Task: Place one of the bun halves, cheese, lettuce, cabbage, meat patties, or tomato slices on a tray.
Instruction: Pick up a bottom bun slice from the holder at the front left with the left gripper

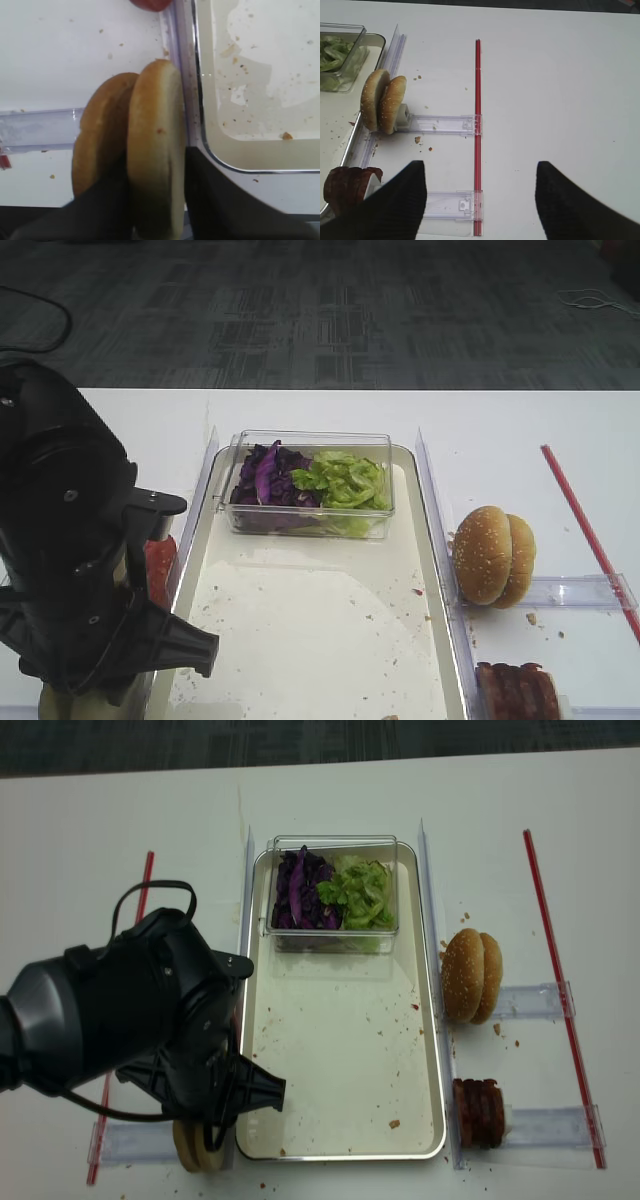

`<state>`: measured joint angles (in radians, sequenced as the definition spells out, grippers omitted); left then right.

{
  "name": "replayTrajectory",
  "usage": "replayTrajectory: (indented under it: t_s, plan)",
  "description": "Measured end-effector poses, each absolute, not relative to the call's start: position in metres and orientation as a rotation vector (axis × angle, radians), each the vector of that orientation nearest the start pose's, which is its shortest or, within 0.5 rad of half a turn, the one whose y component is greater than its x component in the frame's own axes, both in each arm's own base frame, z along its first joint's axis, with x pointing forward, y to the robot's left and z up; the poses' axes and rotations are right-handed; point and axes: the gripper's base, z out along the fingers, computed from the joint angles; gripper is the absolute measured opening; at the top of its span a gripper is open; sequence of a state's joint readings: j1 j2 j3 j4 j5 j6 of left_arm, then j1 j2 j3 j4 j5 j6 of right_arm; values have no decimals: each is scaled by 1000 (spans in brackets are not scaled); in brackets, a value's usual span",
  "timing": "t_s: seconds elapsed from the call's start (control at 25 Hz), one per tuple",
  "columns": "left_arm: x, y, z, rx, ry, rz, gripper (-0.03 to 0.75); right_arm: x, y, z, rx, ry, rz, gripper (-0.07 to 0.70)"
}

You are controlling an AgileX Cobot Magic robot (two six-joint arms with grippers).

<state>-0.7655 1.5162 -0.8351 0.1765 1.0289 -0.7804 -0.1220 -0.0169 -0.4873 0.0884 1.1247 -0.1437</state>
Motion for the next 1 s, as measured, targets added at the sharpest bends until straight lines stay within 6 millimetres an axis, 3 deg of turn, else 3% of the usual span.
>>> replayTrajectory:
  t_s: [0.28, 0.68, 1.0]
  plan:
    - [182, -155, 195, 125, 3063, 225, 142, -8, 8, 269, -31, 2101, -53, 506]
    - [182, -155, 196, 125, 3060, 220, 130, -8, 8, 269, -31, 2101, -53, 506]
    - [174, -147, 225, 108, 2975, 96, 125, -8, 8, 269, -29, 2101, -52, 506]
